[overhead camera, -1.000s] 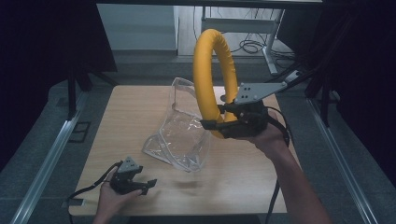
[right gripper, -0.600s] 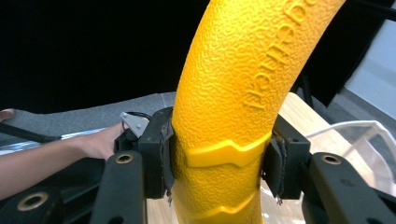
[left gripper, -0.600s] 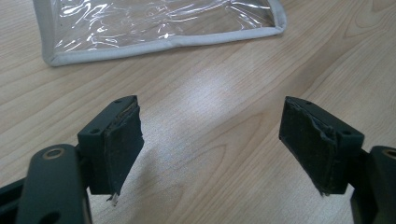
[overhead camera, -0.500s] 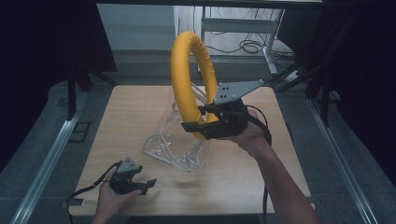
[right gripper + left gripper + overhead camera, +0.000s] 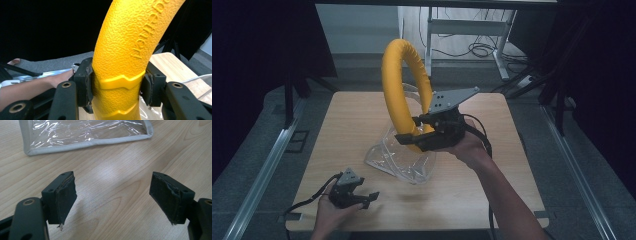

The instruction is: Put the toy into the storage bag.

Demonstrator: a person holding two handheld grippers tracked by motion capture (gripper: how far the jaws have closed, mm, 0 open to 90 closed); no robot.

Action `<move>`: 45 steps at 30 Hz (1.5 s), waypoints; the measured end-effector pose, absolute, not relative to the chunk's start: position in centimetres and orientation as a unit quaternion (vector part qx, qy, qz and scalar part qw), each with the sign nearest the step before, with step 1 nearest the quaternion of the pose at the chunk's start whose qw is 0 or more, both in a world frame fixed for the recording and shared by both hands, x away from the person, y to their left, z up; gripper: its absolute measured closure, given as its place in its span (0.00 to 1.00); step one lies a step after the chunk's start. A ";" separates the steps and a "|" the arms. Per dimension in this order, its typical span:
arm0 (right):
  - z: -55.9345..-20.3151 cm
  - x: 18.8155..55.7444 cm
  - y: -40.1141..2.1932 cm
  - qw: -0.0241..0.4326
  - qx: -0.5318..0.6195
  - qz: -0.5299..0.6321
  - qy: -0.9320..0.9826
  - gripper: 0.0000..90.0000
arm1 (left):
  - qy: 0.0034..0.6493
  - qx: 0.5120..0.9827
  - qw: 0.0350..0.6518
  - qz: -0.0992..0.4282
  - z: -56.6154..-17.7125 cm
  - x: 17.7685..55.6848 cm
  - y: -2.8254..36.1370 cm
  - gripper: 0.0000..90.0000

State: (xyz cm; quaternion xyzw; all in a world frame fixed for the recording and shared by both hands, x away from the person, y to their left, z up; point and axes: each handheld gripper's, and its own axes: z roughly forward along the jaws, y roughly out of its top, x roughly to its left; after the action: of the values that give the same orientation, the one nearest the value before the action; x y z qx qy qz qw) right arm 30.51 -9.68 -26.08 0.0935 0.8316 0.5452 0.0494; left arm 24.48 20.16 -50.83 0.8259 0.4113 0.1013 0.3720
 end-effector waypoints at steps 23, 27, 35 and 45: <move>-29.9 31.4 -8.1 0.011 0.095 0.534 0.840 0.56 | 0.413 0.825 0.372 0.103 -50.9 24.4 20.1 0.24; -30.6 31.7 -8.0 0.005 0.101 0.529 0.843 0.56 | 0.413 0.825 0.373 0.103 -50.9 24.4 20.1 0.24; -31.9 32.1 -7.8 -0.001 0.108 0.522 0.846 0.56 | 0.413 0.825 0.372 0.104 -50.9 24.4 20.1 0.23; -33.7 33.0 -7.8 -0.014 0.118 0.515 0.849 0.56 | 0.410 0.825 0.374 0.105 -50.9 24.4 20.2 0.23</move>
State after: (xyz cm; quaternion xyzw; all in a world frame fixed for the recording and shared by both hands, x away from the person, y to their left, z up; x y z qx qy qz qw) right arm 32.97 -7.83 -33.75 0.1180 0.8486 0.5155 -0.0139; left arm 24.44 20.15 -50.87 0.8253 0.4103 0.1049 0.3736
